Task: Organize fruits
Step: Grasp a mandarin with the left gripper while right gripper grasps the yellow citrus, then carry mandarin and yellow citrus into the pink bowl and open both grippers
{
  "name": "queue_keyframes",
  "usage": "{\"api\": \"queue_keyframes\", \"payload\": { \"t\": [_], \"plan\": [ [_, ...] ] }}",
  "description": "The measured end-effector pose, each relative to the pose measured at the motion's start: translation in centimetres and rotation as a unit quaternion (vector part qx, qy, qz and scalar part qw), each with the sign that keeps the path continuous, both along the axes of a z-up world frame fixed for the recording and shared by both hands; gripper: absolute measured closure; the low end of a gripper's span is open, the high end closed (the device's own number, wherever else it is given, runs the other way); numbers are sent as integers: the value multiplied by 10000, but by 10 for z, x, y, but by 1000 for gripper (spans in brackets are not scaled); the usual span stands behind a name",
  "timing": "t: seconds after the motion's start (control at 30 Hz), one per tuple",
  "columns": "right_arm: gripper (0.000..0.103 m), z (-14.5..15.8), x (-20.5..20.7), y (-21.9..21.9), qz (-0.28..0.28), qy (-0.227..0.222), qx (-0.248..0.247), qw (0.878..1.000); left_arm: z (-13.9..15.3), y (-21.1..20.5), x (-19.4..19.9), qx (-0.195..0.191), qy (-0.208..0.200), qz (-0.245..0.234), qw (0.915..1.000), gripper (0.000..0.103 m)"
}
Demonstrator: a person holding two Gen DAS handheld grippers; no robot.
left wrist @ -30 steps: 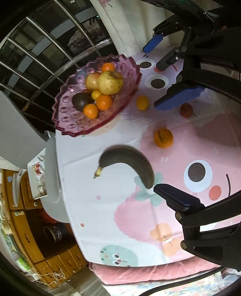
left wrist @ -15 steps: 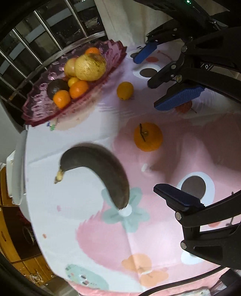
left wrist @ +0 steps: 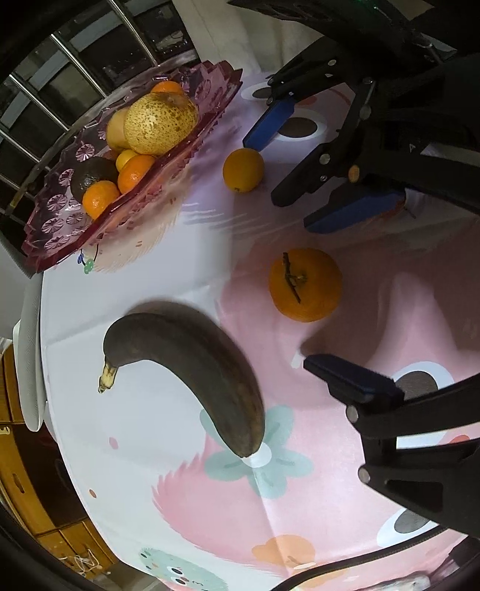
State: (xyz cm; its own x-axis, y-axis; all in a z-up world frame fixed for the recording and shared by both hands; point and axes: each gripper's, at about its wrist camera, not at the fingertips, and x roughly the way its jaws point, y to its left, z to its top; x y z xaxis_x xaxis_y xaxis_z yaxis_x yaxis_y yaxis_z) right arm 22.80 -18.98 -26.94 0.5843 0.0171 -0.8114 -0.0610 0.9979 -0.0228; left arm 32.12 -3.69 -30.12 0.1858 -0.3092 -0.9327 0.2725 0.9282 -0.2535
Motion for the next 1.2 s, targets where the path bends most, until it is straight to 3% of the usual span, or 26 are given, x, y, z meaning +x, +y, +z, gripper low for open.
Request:
{"api": "queue_keyframes", "payload": {
  "t": [0.3, 0.43, 0.77, 0.93, 1.2],
  "plan": [
    [55, -3, 11, 3, 89, -118, -4, 9999, -1, -6, 3, -100, -177, -11, 9998, 64],
    [66, -2, 14, 1, 55, -148, -60, 9999, 0, -7, 2, -69, -229, 19, 9997, 65],
    [68, 1, 14, 4, 283, -93, 43, 9995, 7, -3, -3, -36, -205, 8, 9998, 66],
    [68, 11, 4, 13, 387, -92, 26, 9992, 28, 8, -14, -92, -344, -18, 9994, 66],
    [68, 50, -24, 19, 199, -225, 92, 9995, 68, 14, -37, -94, -515, -221, 9984, 66]
  ]
}}
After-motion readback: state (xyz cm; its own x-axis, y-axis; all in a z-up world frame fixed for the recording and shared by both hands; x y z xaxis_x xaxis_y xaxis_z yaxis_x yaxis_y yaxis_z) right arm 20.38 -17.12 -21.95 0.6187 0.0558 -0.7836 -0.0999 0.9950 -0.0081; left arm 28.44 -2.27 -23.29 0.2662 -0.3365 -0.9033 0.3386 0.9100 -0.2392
